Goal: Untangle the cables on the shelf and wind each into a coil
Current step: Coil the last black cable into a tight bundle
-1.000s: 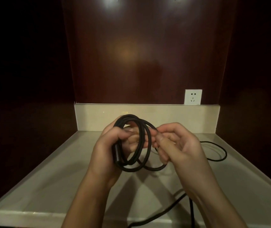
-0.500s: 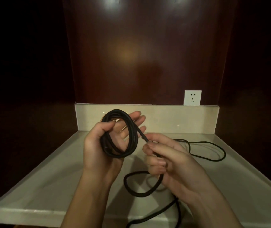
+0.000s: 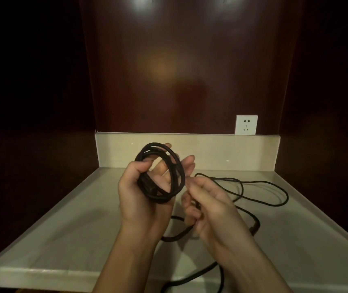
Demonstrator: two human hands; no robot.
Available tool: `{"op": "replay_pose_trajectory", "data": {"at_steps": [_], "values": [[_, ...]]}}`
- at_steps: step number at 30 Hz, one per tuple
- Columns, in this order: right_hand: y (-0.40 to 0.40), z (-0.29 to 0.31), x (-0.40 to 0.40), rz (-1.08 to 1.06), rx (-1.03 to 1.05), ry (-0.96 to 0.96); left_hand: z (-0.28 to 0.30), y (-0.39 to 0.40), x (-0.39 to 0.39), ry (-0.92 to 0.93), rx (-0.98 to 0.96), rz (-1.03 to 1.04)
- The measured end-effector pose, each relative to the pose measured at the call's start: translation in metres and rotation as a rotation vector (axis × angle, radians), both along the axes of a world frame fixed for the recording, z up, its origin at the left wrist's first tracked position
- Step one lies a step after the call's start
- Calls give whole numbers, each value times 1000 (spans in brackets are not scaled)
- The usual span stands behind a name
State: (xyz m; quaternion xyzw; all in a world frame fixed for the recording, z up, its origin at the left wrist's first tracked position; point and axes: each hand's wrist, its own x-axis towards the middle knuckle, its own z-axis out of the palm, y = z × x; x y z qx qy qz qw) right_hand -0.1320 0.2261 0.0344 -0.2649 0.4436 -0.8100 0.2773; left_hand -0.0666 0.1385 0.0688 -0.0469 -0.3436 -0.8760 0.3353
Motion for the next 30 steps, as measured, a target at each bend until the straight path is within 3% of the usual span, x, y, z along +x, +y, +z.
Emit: {"op": "replay_pose_trajectory", "data": {"at_steps": [3,8,11,15,22,27,30], "values": [[-4,3,9,30,46,-36,2,4,1,2,-5,139],[-3,5,19,-154,217,268,-12,-2,-8,-35,-140,282],[0,4,16,-173,234,277,-18,2,-8,20,-253,219],[5,9,10,50,200,104,-17,2,-5,150,-388,40],[0,5,8,169,228,26,-17,-4,-9,201,-347,-79],[-4,1,13,326,43,-199,-7,-16,0,258,-203,203],[-5,-4,20,510,34,-156,-4,-27,9,266,-235,426]]}}
